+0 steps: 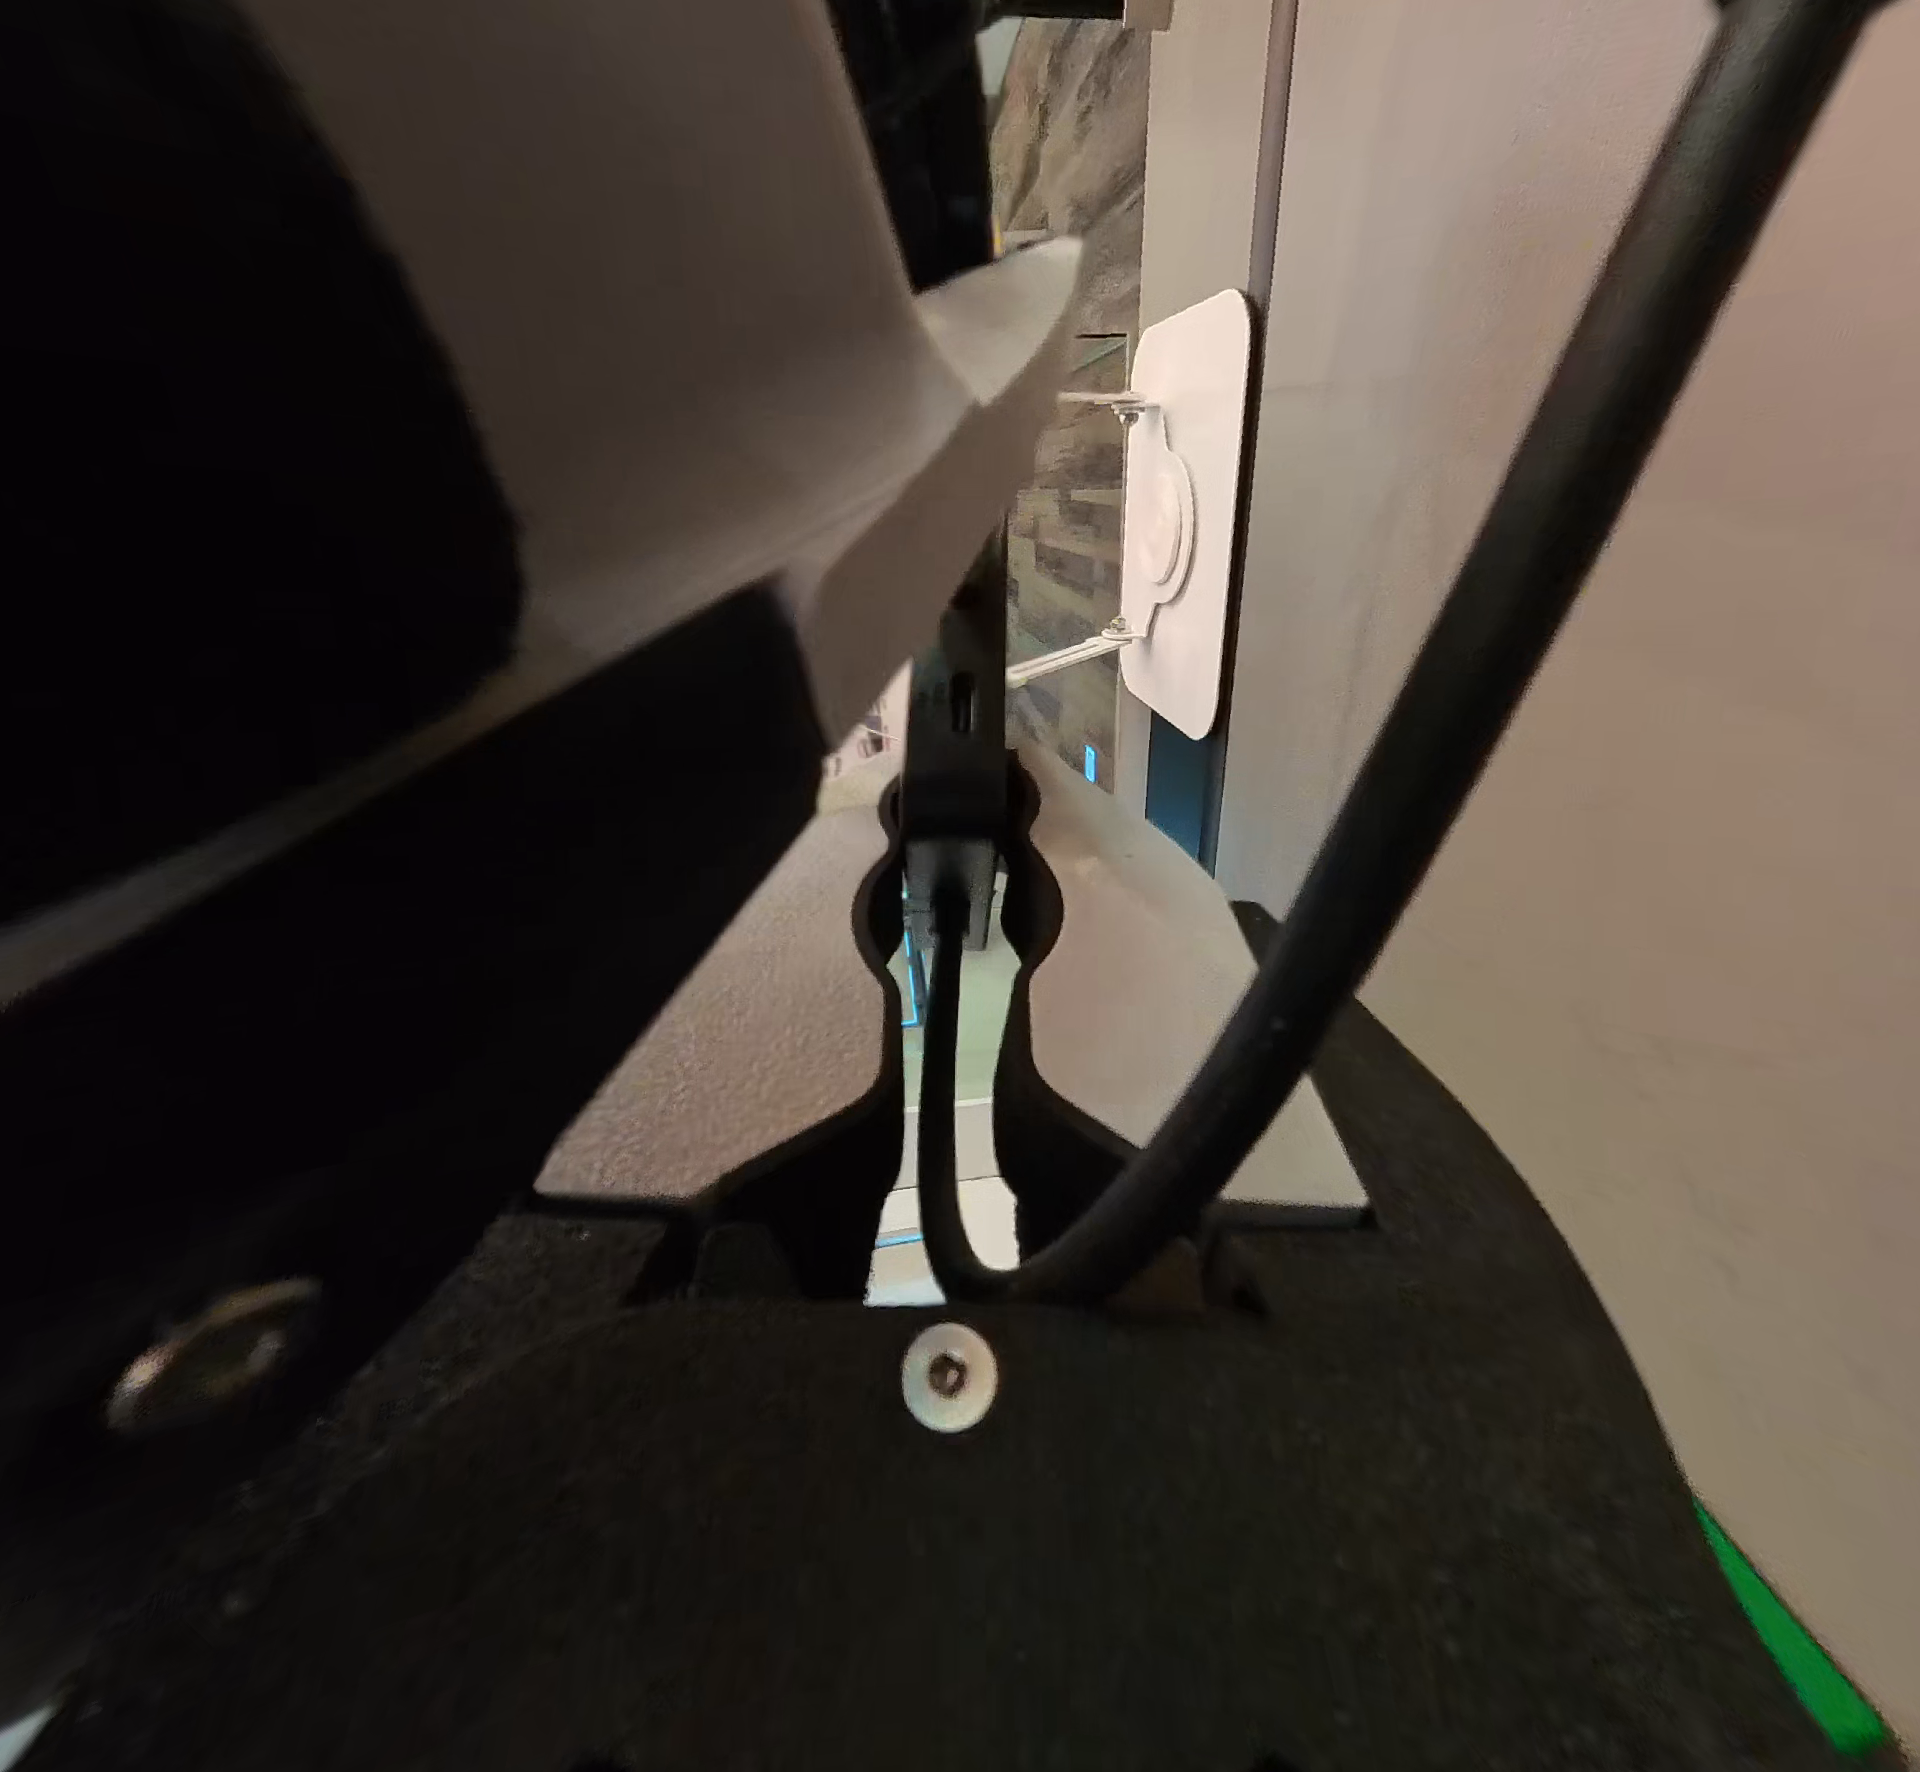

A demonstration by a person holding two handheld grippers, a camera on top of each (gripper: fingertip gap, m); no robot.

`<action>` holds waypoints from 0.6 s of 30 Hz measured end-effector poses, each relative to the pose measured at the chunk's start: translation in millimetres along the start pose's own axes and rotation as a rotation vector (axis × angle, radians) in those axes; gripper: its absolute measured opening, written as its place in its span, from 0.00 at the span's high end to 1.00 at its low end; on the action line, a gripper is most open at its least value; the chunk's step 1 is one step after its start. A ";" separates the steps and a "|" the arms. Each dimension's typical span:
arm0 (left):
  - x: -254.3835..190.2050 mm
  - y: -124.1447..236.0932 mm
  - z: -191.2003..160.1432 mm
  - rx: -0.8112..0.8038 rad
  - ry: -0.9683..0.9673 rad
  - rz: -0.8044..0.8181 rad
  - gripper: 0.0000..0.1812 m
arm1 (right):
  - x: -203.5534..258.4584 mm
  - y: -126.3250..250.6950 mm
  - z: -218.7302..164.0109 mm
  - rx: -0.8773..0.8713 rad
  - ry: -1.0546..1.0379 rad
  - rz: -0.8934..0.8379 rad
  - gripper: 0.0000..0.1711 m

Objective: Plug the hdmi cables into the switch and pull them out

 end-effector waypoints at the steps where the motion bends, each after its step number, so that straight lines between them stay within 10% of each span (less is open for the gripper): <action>1: 0.2 -0.1 0.0 0.000 -0.004 0.004 0.93 | 0.6 0.2 0.1 -0.009 -0.006 0.013 0.94; 18: 0.3 1.0 13.7 -0.166 0.074 0.000 0.92 | -4.3 2.9 -12.8 -0.087 0.209 -0.019 0.94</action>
Point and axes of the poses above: each gripper's, where its closed fingertips meet, y back along the fingers, z out of its top, x = y × z across the jaws, the point moved 2 cm from there along y, back along the fingers, and after that the axes turned 2 degrees about y, right-handed, at the moved point
